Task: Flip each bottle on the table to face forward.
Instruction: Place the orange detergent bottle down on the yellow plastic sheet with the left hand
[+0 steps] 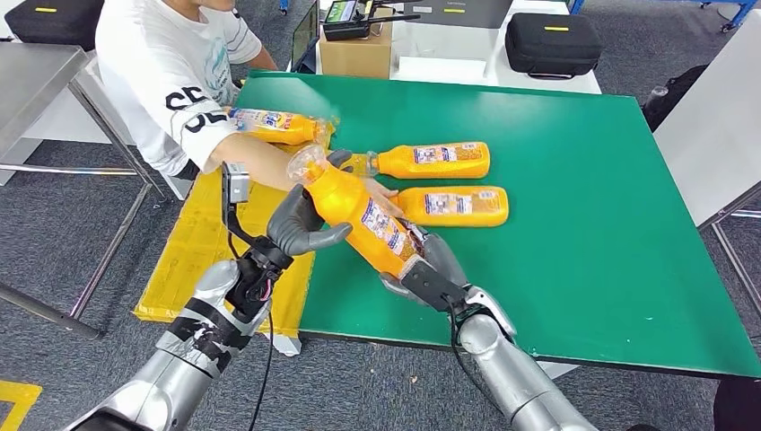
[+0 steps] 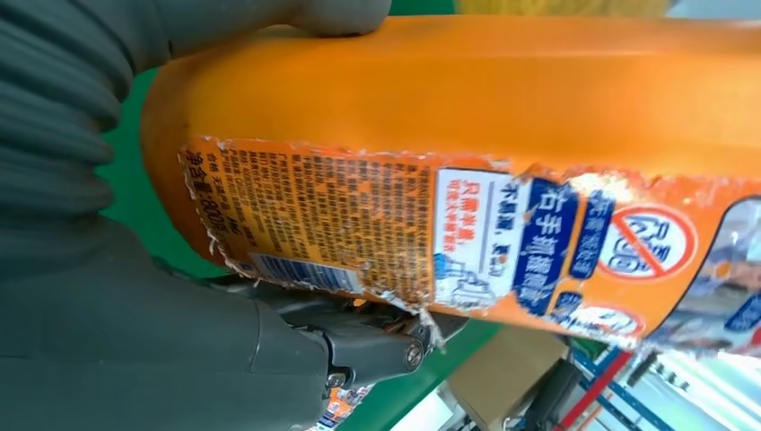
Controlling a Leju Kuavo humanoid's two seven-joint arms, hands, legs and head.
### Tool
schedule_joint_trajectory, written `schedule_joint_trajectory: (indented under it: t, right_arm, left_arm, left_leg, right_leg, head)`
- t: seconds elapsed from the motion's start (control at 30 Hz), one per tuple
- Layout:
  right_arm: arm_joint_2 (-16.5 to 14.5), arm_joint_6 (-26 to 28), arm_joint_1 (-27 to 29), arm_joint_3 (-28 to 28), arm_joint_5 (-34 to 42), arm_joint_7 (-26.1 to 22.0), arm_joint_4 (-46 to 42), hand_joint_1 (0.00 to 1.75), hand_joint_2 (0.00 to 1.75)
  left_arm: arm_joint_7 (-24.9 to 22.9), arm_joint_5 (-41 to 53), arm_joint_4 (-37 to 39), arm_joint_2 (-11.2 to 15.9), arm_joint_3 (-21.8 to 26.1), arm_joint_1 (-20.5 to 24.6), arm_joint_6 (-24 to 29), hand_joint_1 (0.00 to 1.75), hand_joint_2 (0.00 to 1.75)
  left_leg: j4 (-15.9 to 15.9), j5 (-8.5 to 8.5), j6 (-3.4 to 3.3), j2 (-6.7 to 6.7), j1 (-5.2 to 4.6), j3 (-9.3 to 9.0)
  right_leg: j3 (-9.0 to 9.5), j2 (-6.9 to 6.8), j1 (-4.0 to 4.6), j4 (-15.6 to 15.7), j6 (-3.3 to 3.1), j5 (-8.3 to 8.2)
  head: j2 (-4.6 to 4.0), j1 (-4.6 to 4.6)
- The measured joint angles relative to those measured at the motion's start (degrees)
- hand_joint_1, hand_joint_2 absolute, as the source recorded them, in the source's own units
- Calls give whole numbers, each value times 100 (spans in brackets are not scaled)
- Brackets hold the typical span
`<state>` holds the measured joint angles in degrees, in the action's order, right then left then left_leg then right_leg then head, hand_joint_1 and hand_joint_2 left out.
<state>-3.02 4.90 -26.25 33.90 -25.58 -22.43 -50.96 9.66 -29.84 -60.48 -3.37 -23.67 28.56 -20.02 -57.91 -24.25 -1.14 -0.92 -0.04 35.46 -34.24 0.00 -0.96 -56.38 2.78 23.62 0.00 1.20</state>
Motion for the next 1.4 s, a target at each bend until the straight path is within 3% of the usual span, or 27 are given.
schedule_joint_trajectory:
  t: [0.17,0.3,0.47,0.6,1.0,1.23,1.4]
  right_arm:
    - [-38,4,-175,76,-125,73,286,175,175]
    - [-79,20,-265,110,-177,79,446,175,175]
    - [-120,124,-323,132,-265,164,546,171,175]
    - [-128,221,-322,151,-305,246,574,4,175]
    - [-175,673,-14,-85,205,168,162,0,175]
    - [-191,983,588,-678,1200,-200,-964,0,175]
    - [-190,1008,859,-923,1334,-227,-1575,0,175]
  left_arm:
    - [-85,2,12,-4,-83,46,161,0,175]
    - [-97,30,29,-4,-136,80,203,171,175]
    - [-75,46,91,-2,-153,101,198,175,175]
    - [-77,52,150,2,-151,104,239,175,175]
    - [-87,-178,384,7,-118,118,298,175,175]
    - [-9,-527,398,106,153,63,533,175,175]
    - [17,-570,351,179,298,45,599,175,175]
  left_leg:
    - [0,0,0,0,0,0]
    - [0,0,0,0,0,0]
    - [0,0,0,0,0,0]
    - [0,0,0,0,0,1]
    - [0,0,0,-2,0,1]
    - [0,-1,1,-1,0,1]
    - [1,-1,1,0,1,1]
  right_leg:
    - [0,0,0,0,0,0]
    - [0,0,0,0,0,0]
    - [0,0,0,0,0,0]
    - [0,0,0,0,0,0]
    - [1,-1,0,0,0,0]
    - [0,0,0,0,0,1]
    - [0,0,0,0,-1,1]
  head:
    - [0,0]
    - [-1,-1]
    - [0,-1]
    - [-1,-1]
    - [-1,-1]
    - [0,0]
    - [0,-1]
